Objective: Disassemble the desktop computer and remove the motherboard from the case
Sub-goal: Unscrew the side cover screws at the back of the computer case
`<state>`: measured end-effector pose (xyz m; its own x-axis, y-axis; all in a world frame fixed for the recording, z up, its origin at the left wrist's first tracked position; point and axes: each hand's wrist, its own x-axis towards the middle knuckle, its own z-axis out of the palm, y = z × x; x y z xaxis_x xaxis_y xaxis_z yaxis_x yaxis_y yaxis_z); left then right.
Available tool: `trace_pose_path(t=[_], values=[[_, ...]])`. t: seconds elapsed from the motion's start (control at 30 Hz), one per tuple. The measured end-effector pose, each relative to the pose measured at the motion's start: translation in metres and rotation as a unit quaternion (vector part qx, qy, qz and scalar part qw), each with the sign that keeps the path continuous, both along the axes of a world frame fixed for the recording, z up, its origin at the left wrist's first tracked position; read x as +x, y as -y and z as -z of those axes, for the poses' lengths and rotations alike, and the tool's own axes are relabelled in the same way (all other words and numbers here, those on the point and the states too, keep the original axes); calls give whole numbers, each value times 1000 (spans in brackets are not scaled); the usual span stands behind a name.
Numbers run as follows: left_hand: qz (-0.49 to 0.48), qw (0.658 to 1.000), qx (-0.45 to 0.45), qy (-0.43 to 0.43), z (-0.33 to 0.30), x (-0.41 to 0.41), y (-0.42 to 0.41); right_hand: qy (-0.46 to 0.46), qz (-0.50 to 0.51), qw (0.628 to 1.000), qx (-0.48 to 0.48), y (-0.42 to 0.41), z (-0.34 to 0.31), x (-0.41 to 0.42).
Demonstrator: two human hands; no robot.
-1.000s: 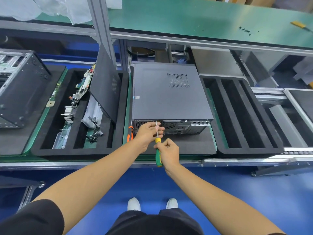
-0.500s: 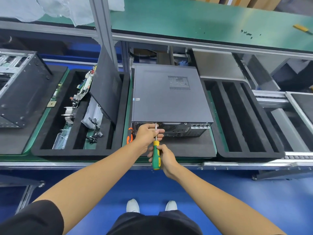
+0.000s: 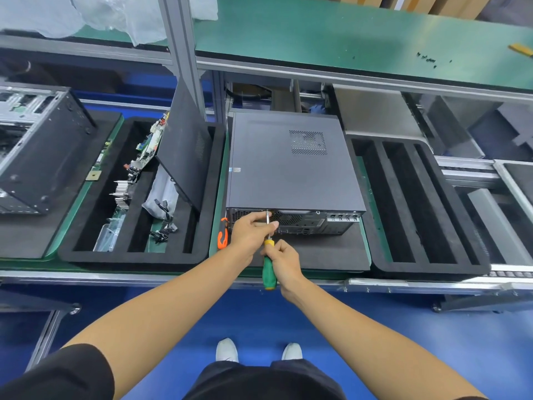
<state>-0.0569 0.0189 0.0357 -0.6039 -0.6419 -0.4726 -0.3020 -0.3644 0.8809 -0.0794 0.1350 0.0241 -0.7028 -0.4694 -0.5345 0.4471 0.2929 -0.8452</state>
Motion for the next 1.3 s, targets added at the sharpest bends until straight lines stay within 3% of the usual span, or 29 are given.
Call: trace_pose_path(t=[0.1,0.3,0.47,0.73,0.93,1.3], values=[[-29,999,11,-10,0,-2,0,24,-8,1000,-11,-2,-3,0],[-10,998,56,-19,-6,-3,3,161,-60,984,-52,-8,-8,0],[3,997,69,-30,-8,-4,4,203,-66,969,-123,-13,-10,-4],[7,997,64,-30,-6,-5,3,114,-67,990,-44,-8,-3,-10],[-20,998,-39,37,-5,-1,1,0,-76,997,-8,-2,-9,-10],[-1,997,72,-9,-13,-3,2,130,-126,983,-25,-12,-4,-14]])
